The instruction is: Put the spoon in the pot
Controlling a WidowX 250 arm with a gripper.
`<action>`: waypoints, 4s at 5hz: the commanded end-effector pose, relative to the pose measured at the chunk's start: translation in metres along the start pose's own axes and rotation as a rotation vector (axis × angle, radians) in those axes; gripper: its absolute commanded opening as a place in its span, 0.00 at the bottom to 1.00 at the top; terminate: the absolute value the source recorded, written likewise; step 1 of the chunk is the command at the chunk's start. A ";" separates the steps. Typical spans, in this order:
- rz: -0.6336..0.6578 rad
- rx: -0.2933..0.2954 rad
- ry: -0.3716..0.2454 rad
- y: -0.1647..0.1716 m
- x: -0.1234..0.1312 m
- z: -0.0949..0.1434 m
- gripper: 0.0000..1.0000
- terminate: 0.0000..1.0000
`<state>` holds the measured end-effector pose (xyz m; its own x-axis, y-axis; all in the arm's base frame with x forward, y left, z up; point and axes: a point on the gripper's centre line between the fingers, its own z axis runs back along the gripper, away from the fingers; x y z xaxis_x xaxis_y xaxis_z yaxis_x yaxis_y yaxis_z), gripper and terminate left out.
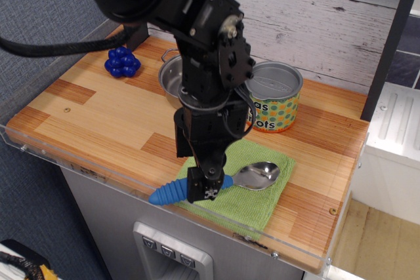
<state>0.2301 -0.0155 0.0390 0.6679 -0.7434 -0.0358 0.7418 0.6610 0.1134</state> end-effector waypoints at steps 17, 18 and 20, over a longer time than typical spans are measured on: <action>0.694 -0.050 0.120 0.134 -0.005 0.010 0.00 0.00; 0.677 -0.051 0.125 0.135 0.002 0.008 0.00 0.00; 0.676 -0.061 0.155 0.135 0.004 -0.002 1.00 0.00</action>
<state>0.3286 0.0687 0.0390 0.9761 -0.1443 -0.1625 0.1598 0.9833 0.0869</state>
